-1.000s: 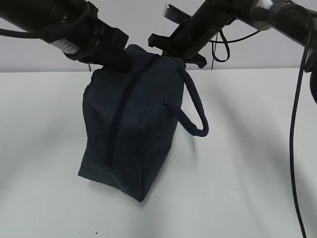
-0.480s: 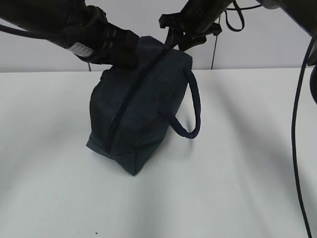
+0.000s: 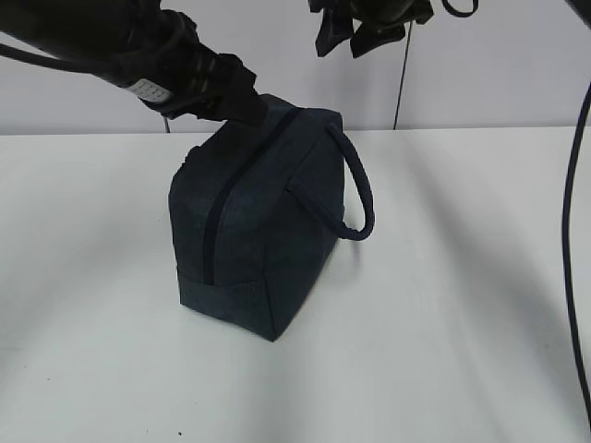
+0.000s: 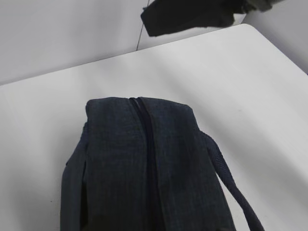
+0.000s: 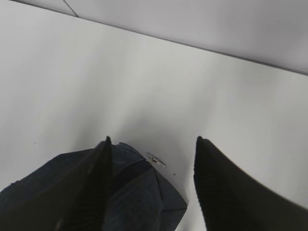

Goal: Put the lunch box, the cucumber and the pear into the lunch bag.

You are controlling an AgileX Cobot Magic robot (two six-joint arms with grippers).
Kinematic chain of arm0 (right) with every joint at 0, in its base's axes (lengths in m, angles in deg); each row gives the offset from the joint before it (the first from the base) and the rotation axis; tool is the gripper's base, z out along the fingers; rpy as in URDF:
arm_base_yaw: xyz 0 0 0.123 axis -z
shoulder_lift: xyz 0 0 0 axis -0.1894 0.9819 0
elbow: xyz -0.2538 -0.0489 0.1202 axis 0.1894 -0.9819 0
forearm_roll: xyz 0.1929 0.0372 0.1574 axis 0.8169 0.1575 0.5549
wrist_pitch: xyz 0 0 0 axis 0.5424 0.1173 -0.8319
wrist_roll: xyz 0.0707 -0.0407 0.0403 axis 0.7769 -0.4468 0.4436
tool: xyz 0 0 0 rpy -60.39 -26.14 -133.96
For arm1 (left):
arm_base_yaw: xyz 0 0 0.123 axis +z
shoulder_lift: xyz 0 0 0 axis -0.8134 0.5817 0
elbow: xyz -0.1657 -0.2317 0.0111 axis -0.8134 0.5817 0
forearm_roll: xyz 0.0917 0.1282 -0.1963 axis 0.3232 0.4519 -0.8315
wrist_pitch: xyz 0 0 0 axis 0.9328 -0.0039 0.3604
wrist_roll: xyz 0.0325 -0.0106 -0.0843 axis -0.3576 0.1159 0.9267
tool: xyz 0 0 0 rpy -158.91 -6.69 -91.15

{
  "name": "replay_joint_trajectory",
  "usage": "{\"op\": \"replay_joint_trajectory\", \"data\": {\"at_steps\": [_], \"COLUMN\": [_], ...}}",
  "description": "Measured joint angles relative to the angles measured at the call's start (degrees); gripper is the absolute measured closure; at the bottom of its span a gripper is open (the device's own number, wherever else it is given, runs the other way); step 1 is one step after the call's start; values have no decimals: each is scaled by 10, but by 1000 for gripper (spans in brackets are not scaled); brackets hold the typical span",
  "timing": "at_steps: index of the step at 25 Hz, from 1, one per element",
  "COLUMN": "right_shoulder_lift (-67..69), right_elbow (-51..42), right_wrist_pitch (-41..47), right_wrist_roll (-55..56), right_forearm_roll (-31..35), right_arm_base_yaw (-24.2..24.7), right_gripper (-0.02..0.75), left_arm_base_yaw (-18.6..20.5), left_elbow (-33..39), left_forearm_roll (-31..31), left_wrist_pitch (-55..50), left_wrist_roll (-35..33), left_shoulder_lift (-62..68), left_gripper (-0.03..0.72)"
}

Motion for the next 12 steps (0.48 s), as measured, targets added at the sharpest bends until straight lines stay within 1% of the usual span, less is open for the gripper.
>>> {"op": "replay_joint_trajectory", "data": {"at_steps": [3,5,7,10,12], "right_shoulder_lift": [-29,-50,-70,-93,-106], "right_elbow": [0,0,0,0,0], "right_wrist_pitch": [1,1,1,3,3], "right_wrist_roll": [1,13,35,45,46], "right_forearm_roll": [-8,-15,-17,-16,-16], "right_arm_base_yaw": [0,0,0,0,-1], "right_gripper": [308,308,308,308,308], "left_arm_base_yaw": [0,0,0,0,-1], "left_elbow": [0,0,0,0,0], "left_forearm_roll": [28,50,79,158,222], "left_wrist_pitch": [-8,-13,-23,-57,-93], "left_wrist_roll": [0,5,23,71,124], "left_shoulder_lift": [-21,-41,-64,-92,-109], "left_gripper": [276,272,270,270,270]}}
